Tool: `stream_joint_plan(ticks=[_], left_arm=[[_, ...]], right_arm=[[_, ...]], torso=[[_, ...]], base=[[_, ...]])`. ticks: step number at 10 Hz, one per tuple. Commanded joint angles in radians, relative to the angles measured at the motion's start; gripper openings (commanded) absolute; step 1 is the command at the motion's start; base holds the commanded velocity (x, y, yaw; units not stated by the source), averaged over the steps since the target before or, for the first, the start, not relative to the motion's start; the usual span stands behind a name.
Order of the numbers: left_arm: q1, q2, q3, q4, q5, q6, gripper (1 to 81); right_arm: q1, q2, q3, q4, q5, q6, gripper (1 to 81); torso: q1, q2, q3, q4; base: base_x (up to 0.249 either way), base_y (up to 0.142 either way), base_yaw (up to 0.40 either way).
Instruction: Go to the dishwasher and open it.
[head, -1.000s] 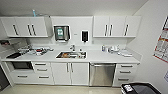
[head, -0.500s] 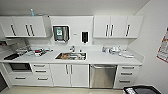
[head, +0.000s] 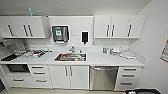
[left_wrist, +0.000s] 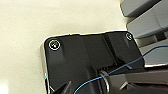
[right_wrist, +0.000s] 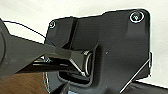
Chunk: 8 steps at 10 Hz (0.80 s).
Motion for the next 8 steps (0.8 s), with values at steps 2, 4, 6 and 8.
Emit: stream_joint_plan(ticks=[2,4,6,8], left_arm=[[-0.052,-0.018,0.009,0.005,0.044,-0.002,81.1],[-0.051,-0.018,0.009,0.005,0.044,-0.003,81.1],[-0.052,-0.017,0.009,0.005,0.044,-0.002,81.1],[-0.051,-0.018,0.009,0.005,0.044,-0.003,81.1]], right_arm=[[0.044,-0.017,0.006,-0.009,-0.049,-0.004,81.1],[0.043,-0.017,0.011,-0.012,-0.049,-0.004,81.1],[0.043,-0.014,0.006,-0.009,-0.049,-0.002,81.1],[0.038,-0.014,0.004,-0.013,-0.049,-0.004,81.1]], torso=[[0.0,0.0,0.0,0.0],[0.0,0.0,0.0,0.0],[0.0,0.0,0.0,0.0],[0.0,0.0,0.0,0.0]], base=[[0.114,0.0,0.0],[0.114,0.0,0.0],[0.114,0.0,0.0],[0.114,0.0,0.0]])
